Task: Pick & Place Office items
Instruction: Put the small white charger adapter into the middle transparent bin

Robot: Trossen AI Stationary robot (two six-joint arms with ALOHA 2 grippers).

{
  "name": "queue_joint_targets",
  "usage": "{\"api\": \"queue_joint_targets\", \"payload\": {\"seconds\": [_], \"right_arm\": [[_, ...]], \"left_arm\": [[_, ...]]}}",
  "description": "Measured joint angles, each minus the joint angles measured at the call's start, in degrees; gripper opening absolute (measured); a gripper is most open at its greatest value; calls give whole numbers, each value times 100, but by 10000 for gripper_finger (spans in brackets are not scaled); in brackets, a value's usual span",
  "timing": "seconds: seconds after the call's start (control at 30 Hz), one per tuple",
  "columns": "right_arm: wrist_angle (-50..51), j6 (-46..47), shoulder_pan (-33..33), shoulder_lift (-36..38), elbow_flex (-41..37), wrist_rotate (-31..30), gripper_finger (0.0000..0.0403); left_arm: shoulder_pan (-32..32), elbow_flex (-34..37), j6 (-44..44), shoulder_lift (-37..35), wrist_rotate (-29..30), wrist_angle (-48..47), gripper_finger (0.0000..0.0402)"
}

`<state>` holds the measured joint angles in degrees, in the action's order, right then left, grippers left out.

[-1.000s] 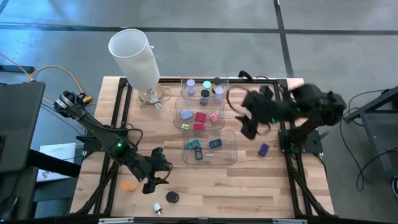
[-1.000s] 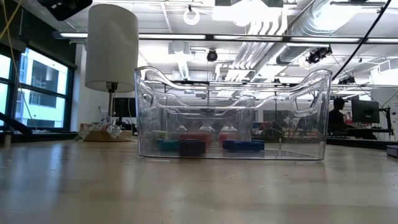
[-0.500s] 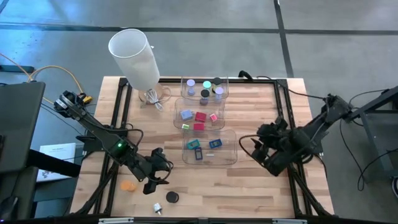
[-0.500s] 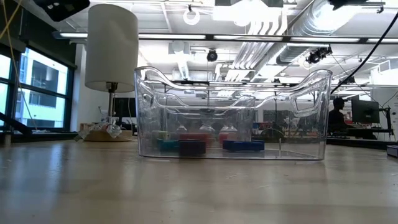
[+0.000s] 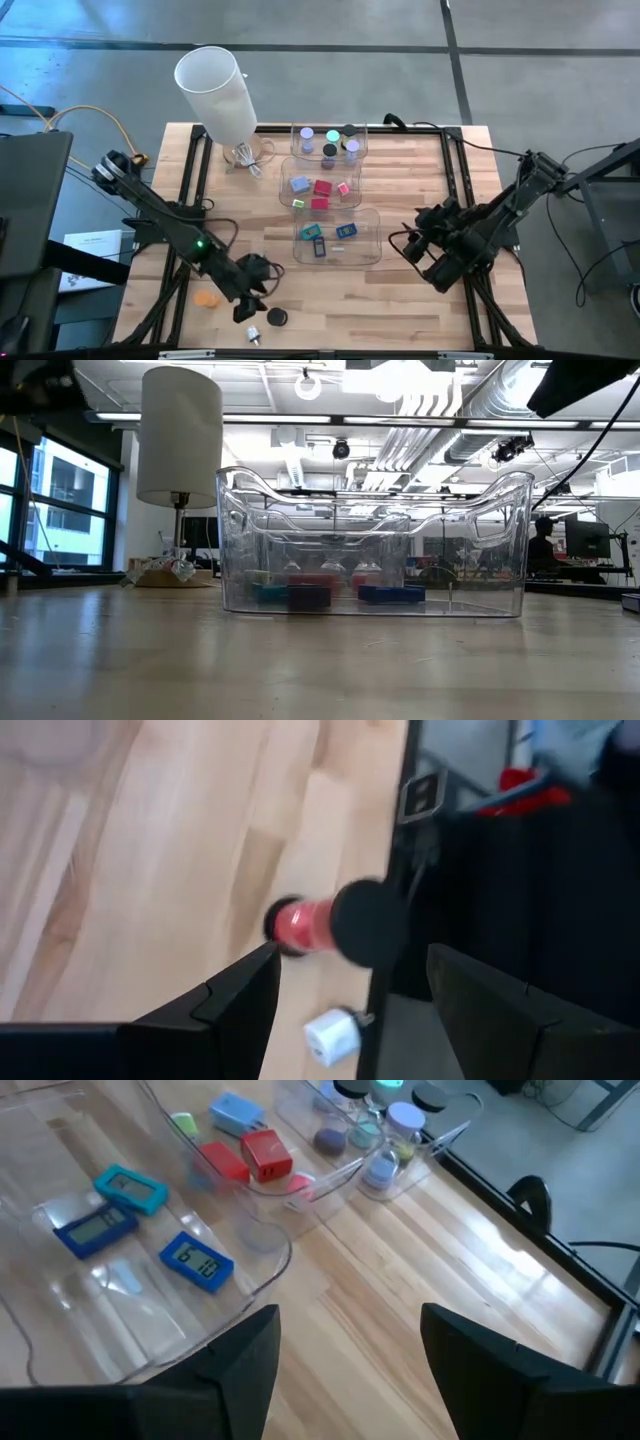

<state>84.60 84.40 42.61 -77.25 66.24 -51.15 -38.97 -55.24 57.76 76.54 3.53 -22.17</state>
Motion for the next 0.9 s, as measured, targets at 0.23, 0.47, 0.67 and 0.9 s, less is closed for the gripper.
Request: {"api": "queue_joint_targets", "payload": {"seconds": [0.23, 0.47, 0.67, 0.9], "right_arm": [[-192, -147, 0, 0, 0, -22, 231], [-554, -538, 0, 0, 0, -92, 231], [-691, -664, 0, 0, 2, -101, 231], [-693, -664, 0, 0, 2, -117, 231]], "left_arm": [[-78, 0, -136, 666, -899, -3, 246], [-452, 2, -217, 916, -1066, 5, 246], [-771, 2, -998, 919, -175, -2, 246], [-1223, 2, -2245, 941, 561, 1, 246]]}}
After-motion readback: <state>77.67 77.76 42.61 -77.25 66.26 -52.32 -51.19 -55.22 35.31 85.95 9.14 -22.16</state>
